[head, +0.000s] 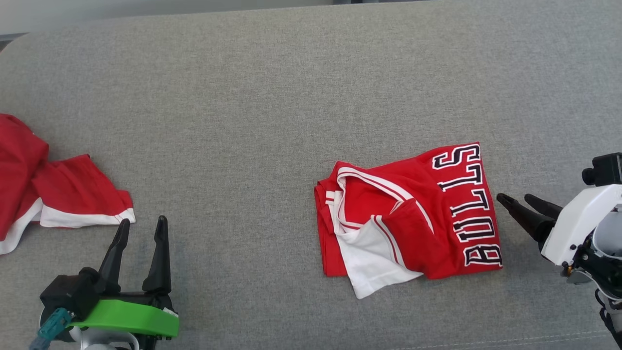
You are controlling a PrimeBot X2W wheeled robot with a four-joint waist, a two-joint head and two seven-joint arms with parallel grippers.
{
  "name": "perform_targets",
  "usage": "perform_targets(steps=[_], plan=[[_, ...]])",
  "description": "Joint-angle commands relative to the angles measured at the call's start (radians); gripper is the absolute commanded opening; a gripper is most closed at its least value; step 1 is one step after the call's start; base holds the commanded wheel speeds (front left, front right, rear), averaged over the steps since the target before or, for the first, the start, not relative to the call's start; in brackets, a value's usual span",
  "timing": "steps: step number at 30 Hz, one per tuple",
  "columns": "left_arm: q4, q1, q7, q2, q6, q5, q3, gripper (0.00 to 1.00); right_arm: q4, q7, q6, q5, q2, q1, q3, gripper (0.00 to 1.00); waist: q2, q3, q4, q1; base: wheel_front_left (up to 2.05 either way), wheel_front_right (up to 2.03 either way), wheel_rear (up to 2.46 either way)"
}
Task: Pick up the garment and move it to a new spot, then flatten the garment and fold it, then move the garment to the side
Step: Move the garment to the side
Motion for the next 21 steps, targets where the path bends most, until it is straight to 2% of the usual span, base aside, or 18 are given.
perform_targets(steps=[1,11,12,13,17,21], plan=[[0.0,-0.015,-0.002,0.007,-0.004,0.001,0.001,1.0,0.003,-0.001,0.0,0.006,-0.001,-0.018,0.0,1.0,-0.0001,0.005,0.004,0.0,0.0,0.0,0.0],[0.014,-0.03,-0.002,-0.005,-0.007,0.0,-0.004,1.0,0.156,0.064,0.0,0.037,0.065,-0.103,0.021,0.98,-0.0001,0.014,0.046,0.0,0.0,0.0,0.0],[0.015,-0.031,-0.002,-0.007,-0.007,0.001,-0.004,1.0,0.177,0.071,0.0,0.042,0.074,-0.111,0.024,0.3,-0.0001,0.013,0.048,0.0,0.0,0.0,0.0],[0.017,-0.031,-0.002,-0.009,-0.007,0.002,-0.004,1.0,0.197,0.076,0.0,0.049,0.081,-0.121,0.026,0.0,-0.0001,0.013,0.049,0.0,0.0,0.0,0.0],[0.012,-0.035,-0.002,-0.014,-0.006,0.009,-0.002,1.0,0.198,0.065,0.0,0.099,0.092,-0.153,0.04,0.0,-0.0001,0.011,0.038,0.0,0.0,0.0,0.0],[0.006,-0.022,-0.002,-0.007,-0.006,0.012,0.009,1.0,0.146,0.038,0.0,0.134,0.063,-0.153,0.067,0.0,-0.0001,0.0,-0.006,0.0,0.0,0.0,0.0]])
